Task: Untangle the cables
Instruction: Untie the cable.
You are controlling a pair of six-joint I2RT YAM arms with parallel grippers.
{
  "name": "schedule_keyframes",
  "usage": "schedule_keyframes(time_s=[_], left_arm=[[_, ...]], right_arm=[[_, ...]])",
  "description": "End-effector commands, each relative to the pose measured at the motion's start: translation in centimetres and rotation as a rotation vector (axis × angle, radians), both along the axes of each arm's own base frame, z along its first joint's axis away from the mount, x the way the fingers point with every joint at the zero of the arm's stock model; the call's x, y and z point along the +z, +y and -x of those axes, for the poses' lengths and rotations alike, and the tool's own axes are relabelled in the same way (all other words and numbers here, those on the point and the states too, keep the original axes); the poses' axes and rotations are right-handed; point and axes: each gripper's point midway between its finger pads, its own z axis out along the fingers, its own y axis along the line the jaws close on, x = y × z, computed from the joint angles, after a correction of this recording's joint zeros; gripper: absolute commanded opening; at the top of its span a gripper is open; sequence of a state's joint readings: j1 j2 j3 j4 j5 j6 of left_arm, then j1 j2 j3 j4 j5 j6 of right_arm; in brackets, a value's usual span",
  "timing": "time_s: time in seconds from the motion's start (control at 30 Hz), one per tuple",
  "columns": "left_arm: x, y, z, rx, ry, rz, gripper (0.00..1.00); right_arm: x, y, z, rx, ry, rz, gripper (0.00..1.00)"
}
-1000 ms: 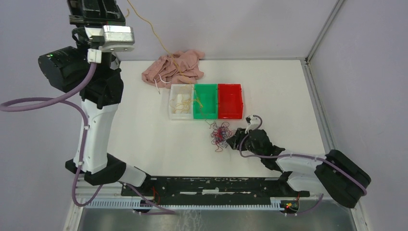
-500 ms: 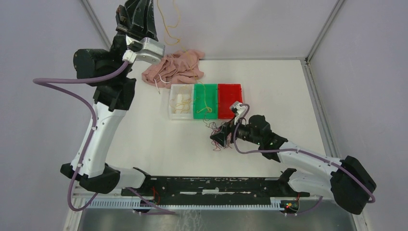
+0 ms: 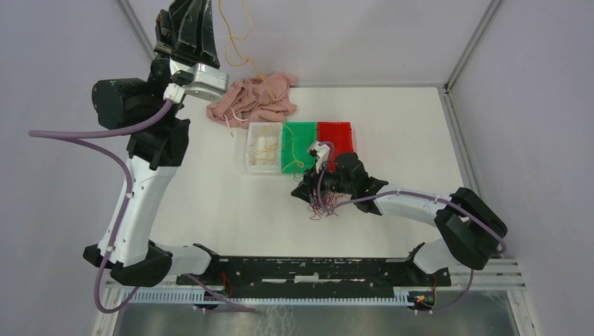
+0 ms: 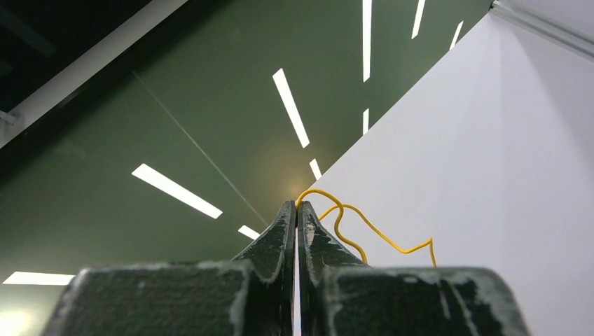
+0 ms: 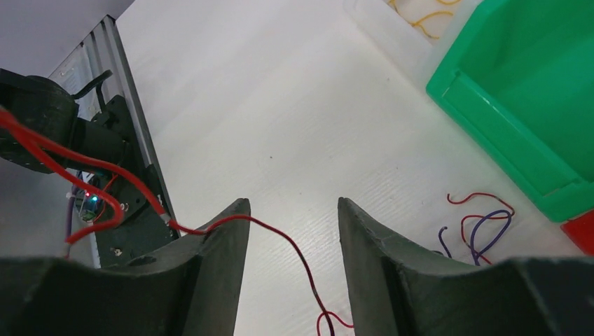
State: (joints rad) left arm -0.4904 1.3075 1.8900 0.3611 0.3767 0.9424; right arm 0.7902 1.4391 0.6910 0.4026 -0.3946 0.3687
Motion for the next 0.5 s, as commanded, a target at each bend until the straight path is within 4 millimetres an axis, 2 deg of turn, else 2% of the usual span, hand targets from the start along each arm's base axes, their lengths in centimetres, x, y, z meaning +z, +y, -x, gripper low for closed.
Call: schedule_keyframes(time_s=[0.0,0.17,0.3,0.47], left_arm=[[1.7,1.0,2.6,-0.046,-0.035,0.042,0.03],[1.9,1.2,2.7,-0.019,-0.053,0.038,0.03],[3.5,2.3,3.0,0.057,-0.127,0.071,0.03],[6.9,4.1,4.4,0.123,-0.228,0.145,0.03]], right_arm=[[2.4,1.8,-0.9,0.042,-0.066,-0.067,0.48],[1.7,1.0,-1.3,-0.021,-0.047,-0.052,0.02],[-0.9,-0.8,-2.2,-0.172,0.024,-0.022,0.00],[-6.7,-4.2,-1.9,-0.347,0.166,0.075,0.00]])
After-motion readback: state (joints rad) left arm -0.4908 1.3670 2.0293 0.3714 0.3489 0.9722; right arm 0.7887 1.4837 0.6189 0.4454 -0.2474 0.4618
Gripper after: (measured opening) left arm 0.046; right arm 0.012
